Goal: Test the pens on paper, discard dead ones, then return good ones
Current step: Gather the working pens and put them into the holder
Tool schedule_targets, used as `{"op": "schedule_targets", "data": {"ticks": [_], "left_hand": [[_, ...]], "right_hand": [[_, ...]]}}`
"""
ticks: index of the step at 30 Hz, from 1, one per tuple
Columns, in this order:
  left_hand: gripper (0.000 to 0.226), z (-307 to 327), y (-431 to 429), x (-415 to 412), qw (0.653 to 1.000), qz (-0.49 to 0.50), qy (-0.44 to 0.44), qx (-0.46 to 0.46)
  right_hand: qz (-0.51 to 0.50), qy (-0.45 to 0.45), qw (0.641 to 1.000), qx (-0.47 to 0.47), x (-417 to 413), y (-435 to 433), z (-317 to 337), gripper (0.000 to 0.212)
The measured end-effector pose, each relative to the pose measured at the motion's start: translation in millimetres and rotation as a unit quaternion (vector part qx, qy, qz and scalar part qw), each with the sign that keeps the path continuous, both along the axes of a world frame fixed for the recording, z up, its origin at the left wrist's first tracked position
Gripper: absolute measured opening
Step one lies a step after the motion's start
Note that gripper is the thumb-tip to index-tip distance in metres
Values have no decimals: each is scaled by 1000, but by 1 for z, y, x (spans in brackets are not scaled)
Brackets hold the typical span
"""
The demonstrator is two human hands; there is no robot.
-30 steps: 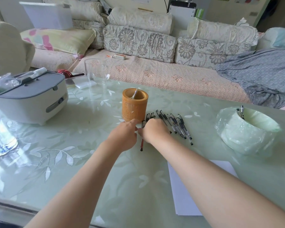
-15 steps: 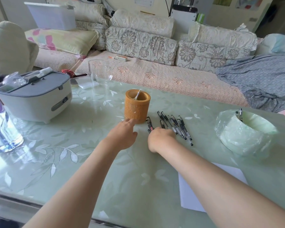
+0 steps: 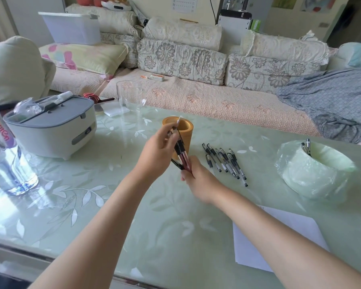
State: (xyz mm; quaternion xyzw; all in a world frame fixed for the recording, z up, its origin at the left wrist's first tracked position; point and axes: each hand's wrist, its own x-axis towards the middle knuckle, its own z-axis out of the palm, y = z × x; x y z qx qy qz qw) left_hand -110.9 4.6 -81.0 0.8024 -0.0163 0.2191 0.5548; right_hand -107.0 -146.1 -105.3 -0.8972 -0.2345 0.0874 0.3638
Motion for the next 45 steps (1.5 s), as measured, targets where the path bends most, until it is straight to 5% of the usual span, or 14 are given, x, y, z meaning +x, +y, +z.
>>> {"op": "schedule_targets", "data": {"ticks": [7, 13, 16, 19, 24, 28, 33, 37, 42, 45], "left_hand": [[19, 25, -19, -9, 994, -65, -57, -64], [24, 12, -17, -5, 997, -51, -3, 61], [20, 13, -18, -5, 997, -49, -3, 54], [16, 14, -17, -8, 995, -92, 11, 41], [9, 12, -11, -9, 980, -53, 2, 193], [12, 12, -9, -7, 974, -63, 1, 216], [18, 13, -7, 4, 987, -91, -8, 134], [28, 13, 12, 26, 998, 38, -16, -48], [60, -11, 29, 51, 991, 77, 101, -44], [46, -20, 22, 52, 991, 29, 112, -61]], "right_hand": [[9, 29, 987, 159, 4, 11, 7, 11], [14, 57, 978, 198, 7, 8, -2, 22], [15, 53, 976, 211, 8, 8, -1, 20], [2, 33, 980, 196, 9, 11, -3, 16], [42, 34, 990, 133, 10, 10, 3, 25], [36, 13, 995, 94, 16, 4, 8, 9], [1, 7, 992, 127, 22, 6, 7, 21], [-83, -23, 972, 217, 41, 13, 30, 8], [-162, -50, 919, 355, 80, 37, 78, 11], [-213, -76, 911, 345, 109, 63, 89, 4]]}}
